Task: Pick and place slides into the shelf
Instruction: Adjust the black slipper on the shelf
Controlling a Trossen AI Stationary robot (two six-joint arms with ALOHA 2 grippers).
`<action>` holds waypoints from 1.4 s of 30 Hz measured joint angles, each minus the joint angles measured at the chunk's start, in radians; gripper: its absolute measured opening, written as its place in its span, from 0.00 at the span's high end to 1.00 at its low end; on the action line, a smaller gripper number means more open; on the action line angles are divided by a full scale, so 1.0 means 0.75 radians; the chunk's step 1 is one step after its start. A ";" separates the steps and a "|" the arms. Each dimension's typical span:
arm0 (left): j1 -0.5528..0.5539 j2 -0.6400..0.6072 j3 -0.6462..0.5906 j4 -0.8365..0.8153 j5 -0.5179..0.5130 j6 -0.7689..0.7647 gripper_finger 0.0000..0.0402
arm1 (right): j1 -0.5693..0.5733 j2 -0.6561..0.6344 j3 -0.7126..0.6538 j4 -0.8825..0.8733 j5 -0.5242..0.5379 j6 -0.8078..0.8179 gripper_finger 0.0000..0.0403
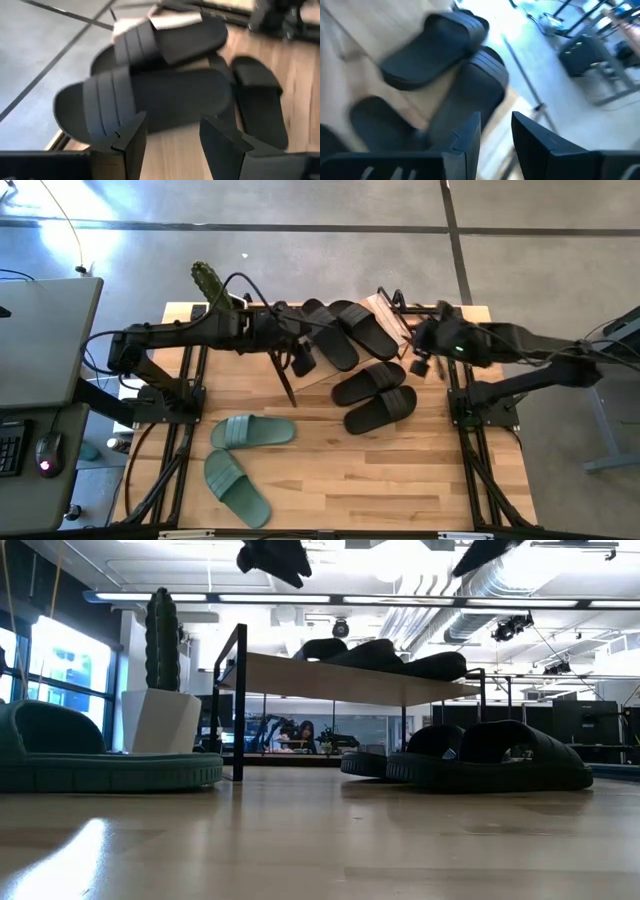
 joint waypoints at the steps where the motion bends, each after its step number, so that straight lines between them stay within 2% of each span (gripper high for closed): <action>1: 0.000 0.000 0.000 -0.013 0.000 0.020 0.59 | -0.042 0.030 0.000 0.030 -0.017 -0.057 0.75; 6: 0.002 -0.001 0.000 -0.100 0.005 0.083 0.59 | -0.253 0.184 0.000 0.211 -0.207 -0.265 0.75; 12: 0.028 -0.001 0.000 -0.204 0.014 0.128 0.59 | -0.396 0.355 0.000 0.356 -0.278 -0.468 0.75; 17: 0.026 -0.001 0.000 -0.202 0.016 0.213 0.59 | -0.403 0.481 0.000 0.384 -0.277 -0.598 0.75; 20: 0.026 -0.001 0.000 -0.205 0.025 0.235 0.59 | -0.402 0.536 0.000 0.389 -0.207 -0.616 0.75; 29: 0.026 -0.001 0.000 -0.183 0.046 0.251 0.59 | -0.402 0.593 0.000 0.487 -0.179 -0.752 0.75; 37: 0.027 -0.001 0.000 -0.114 0.048 0.213 0.59 | -0.445 0.593 0.000 0.506 -0.289 -0.806 0.76; 42: 0.026 -0.001 0.000 -0.116 0.048 0.208 0.59 | -0.459 0.593 0.000 0.504 -0.324 -0.788 0.83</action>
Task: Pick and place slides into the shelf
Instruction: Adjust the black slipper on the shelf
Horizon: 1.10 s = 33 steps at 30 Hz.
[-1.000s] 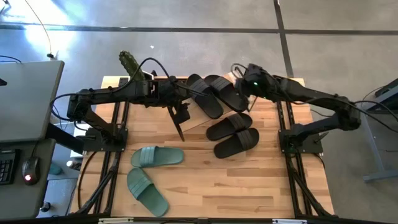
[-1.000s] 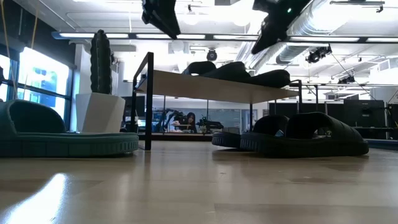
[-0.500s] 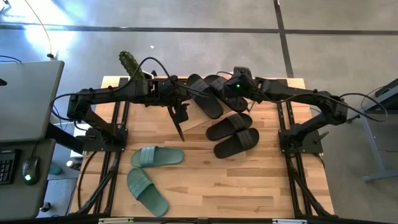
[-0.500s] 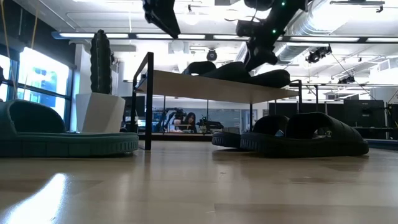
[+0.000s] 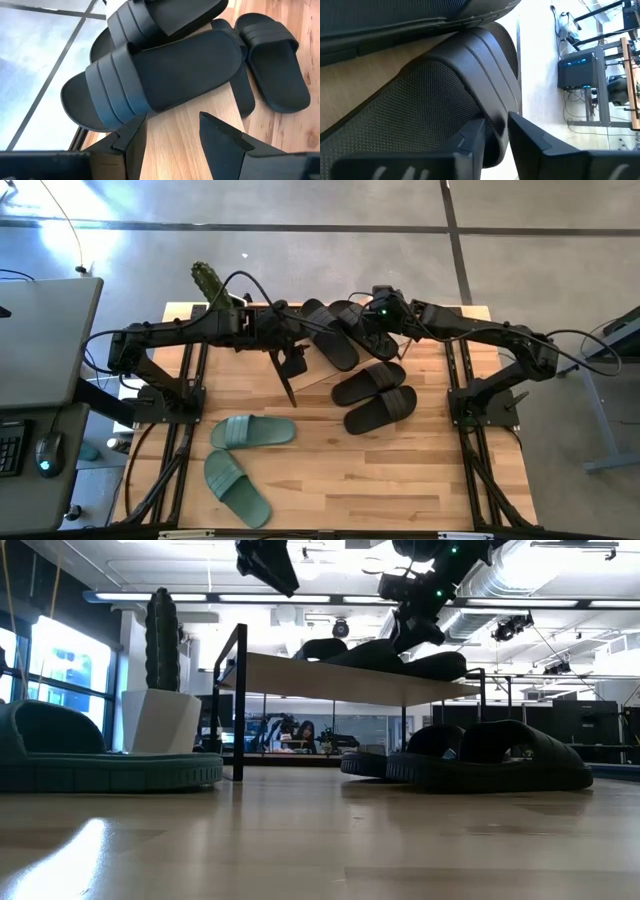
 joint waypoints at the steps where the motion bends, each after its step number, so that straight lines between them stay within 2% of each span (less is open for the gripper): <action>1: 0.000 0.000 0.000 0.000 0.000 0.000 0.59 | 0.000 0.000 0.000 0.000 0.000 0.000 0.86; 6: 0.000 0.000 0.000 -0.001 0.000 -0.011 0.59 | 0.001 -0.001 0.000 0.000 -0.004 0.041 0.98; 10: 0.000 0.000 0.000 -0.004 0.000 -0.011 0.59 | 0.002 -0.001 0.000 -0.002 0.057 0.071 0.99; 15: 0.000 0.000 0.000 -0.009 -0.001 -0.011 0.59 | 0.015 -0.002 0.000 -0.011 0.230 0.066 1.00; 18: 0.000 0.000 0.000 -0.009 -0.001 -0.011 0.59 | 0.025 -0.002 0.000 -0.022 0.272 0.067 1.00; 23: 0.001 0.011 0.000 0.003 -0.022 -0.052 0.59 | 0.028 -0.002 0.001 -0.040 0.260 0.092 1.00; 28: 0.050 0.073 0.000 0.021 -0.149 -0.224 0.59 | 0.028 -0.002 0.000 -0.037 0.255 0.121 1.00; 33: 0.136 0.168 -0.001 -0.043 -0.061 -0.274 0.59 | 0.028 -0.002 0.000 -0.022 0.202 0.134 1.00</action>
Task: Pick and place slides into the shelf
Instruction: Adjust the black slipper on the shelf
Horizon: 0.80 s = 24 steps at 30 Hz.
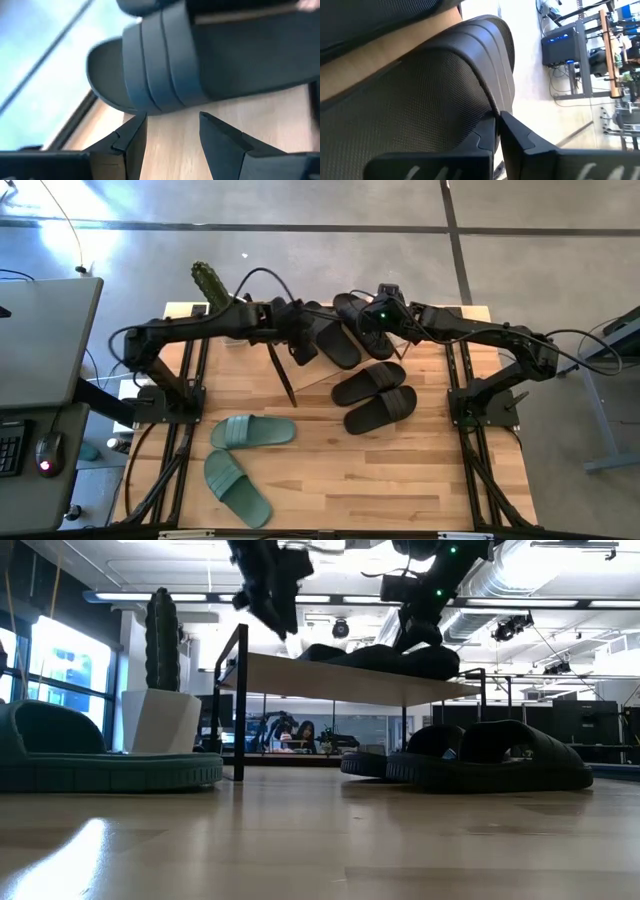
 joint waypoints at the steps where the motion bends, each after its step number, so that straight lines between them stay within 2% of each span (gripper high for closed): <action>1: 0.012 0.015 0.000 -0.013 0.040 -0.011 0.59 | 0.000 0.000 0.000 0.001 -0.011 0.008 1.00; 5: 0.071 0.034 -0.001 -0.023 0.126 -0.101 0.59 | -0.001 0.000 0.000 0.001 -0.054 0.050 1.00; 11: 0.187 0.025 0.000 -0.016 0.057 -0.173 0.59 | -0.001 0.000 0.000 0.002 -0.063 0.046 1.00; 18: 0.365 0.057 0.001 0.001 0.061 -0.210 0.59 | -0.002 0.000 0.000 0.002 -0.093 0.043 1.00; 24: 0.470 0.070 0.001 0.049 0.195 -0.246 0.59 | -0.002 0.000 0.000 0.002 -0.123 0.043 1.00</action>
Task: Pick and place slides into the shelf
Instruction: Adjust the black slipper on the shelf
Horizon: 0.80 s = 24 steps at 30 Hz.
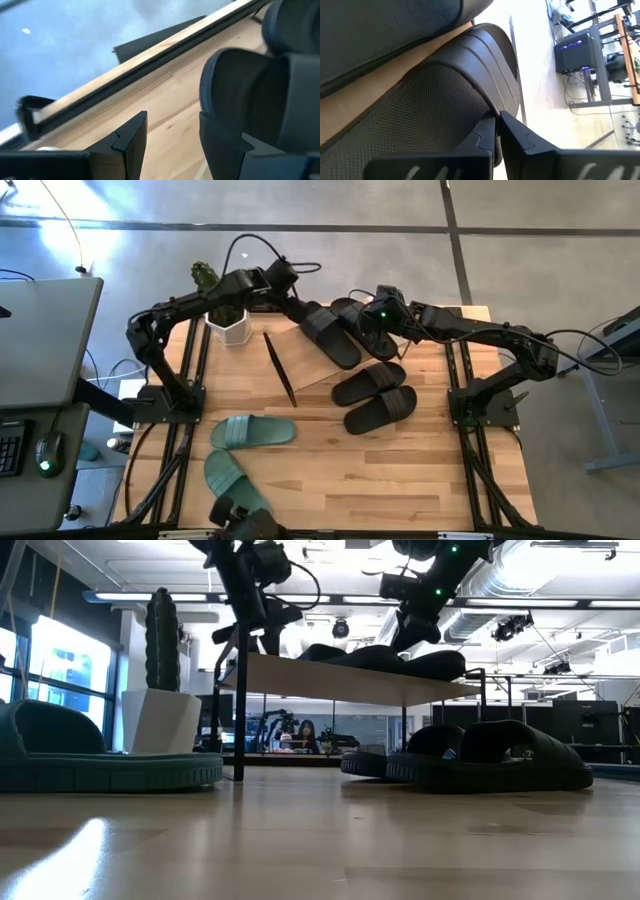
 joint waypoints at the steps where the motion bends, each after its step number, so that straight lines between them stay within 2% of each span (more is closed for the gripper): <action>1: 0.007 0.005 0.000 0.006 0.002 -0.008 0.59 | 0.000 0.000 0.000 0.000 -0.009 0.000 1.00; 8: 0.034 0.071 -0.001 0.045 0.000 -0.014 0.59 | 0.000 0.000 0.000 0.004 -0.014 0.001 1.00; 19: 0.026 0.140 0.000 0.107 0.136 -0.015 0.59 | 0.000 0.000 0.000 0.008 -0.014 0.014 1.00; 24: -0.003 0.140 -0.001 0.161 0.129 0.005 0.59 | 0.000 0.000 0.000 0.003 0.001 0.029 1.00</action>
